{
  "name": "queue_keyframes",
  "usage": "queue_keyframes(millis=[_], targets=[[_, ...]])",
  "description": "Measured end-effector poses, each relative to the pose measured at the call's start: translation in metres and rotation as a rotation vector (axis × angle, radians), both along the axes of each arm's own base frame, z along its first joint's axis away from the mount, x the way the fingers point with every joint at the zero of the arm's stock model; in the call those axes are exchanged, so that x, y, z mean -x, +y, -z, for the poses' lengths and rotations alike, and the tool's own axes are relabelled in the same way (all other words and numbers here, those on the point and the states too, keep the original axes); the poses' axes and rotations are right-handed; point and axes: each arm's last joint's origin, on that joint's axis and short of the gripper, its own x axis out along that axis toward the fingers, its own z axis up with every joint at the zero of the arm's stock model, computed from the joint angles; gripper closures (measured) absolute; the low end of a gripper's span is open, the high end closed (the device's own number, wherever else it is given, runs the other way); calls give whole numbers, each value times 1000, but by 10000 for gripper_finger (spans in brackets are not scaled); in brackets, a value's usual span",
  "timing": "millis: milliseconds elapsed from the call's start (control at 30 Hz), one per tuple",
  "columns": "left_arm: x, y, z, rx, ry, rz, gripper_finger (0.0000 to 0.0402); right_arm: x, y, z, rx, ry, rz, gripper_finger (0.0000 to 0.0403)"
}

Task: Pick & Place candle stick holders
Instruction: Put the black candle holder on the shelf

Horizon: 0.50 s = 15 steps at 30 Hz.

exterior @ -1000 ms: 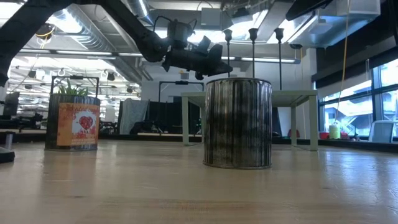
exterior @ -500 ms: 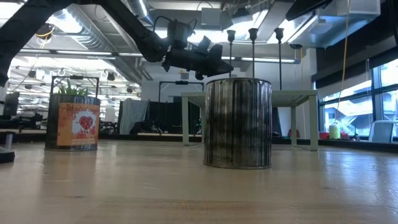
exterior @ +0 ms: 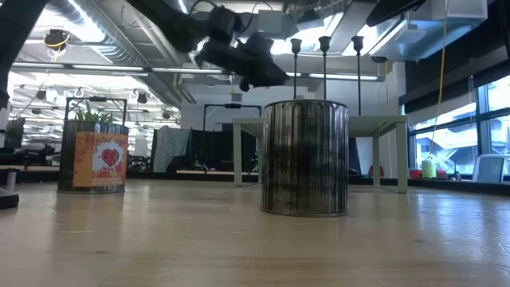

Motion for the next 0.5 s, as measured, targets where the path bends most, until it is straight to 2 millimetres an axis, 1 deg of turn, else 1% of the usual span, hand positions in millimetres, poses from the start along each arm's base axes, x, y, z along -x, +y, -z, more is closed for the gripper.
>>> queue_keyframes(millis=[133,233,400,500], targets=[[23,-16,-21,34,125,26,256,0,0,0,0,0,0,293],[47,-36,-41,61,215,86,258,0,0,0,-1,0,-1,293],[91,-79,-73,86,341,156,258,0,0,0,-1,-1,0,293],[117,-108,-83,76,419,229,258,-1,0,-1,-6,-11,-2,293]])
